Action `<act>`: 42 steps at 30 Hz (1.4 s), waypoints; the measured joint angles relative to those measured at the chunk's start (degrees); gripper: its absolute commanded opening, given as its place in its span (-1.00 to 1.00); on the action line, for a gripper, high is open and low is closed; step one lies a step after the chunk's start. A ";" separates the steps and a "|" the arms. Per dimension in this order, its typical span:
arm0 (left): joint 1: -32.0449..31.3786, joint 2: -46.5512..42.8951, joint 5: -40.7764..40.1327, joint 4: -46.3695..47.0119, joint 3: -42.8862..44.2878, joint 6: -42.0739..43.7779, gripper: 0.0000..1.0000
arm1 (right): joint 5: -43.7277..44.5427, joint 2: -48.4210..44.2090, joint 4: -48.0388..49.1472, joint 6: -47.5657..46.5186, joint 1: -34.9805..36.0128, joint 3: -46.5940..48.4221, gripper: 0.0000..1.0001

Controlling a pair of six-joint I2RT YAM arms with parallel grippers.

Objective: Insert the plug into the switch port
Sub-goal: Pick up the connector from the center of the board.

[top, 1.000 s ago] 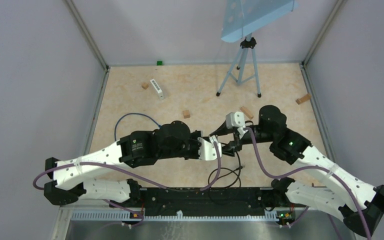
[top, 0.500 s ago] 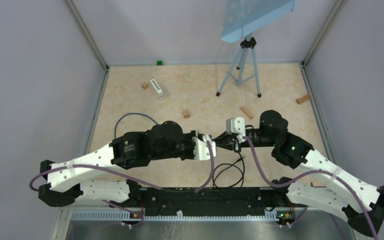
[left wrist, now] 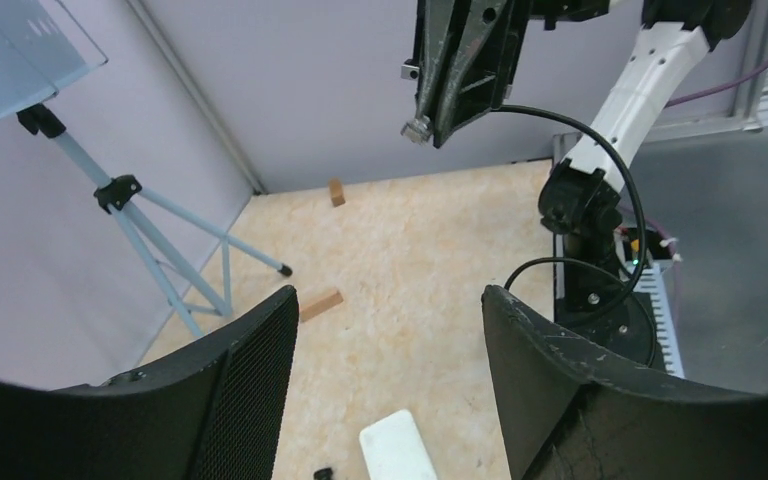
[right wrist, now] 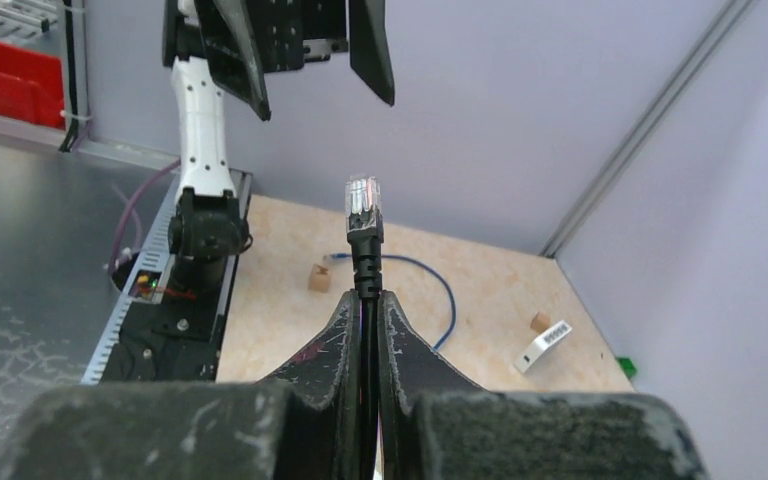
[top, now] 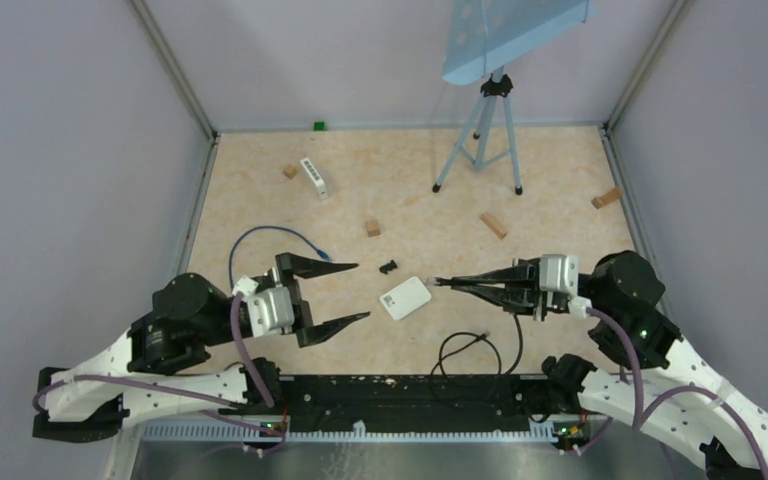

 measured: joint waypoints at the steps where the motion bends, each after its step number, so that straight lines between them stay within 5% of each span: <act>1: 0.00 -1.38 0.79 1.84 -1.38 -0.50 0.45 | -0.63 0.17 0.76 0.52 0.09 0.61 -1.00; 15: 0.00 -2.45 5.84 11.02 -5.73 -2.82 0.43 | 2.08 3.82 10.03 1.95 4.24 3.37 -1.00; 27: 0.00 -16.11 -15.50 9.62 -10.73 -6.95 0.42 | 38.93 19.91 10.67 -7.74 29.70 11.41 -1.00; 34: 0.00 -21.46 -3.37 9.18 -10.54 -4.24 0.41 | 49.57 21.73 8.52 -9.25 41.86 13.03 -1.00; 40: 0.00 -14.29 7.63 6.25 -8.96 1.38 0.40 | 49.88 23.78 5.25 -5.49 45.18 14.47 -1.00; 42: 0.00 -11.89 9.70 5.95 -8.61 2.73 0.25 | 49.55 23.78 4.76 -3.93 45.18 14.47 -1.00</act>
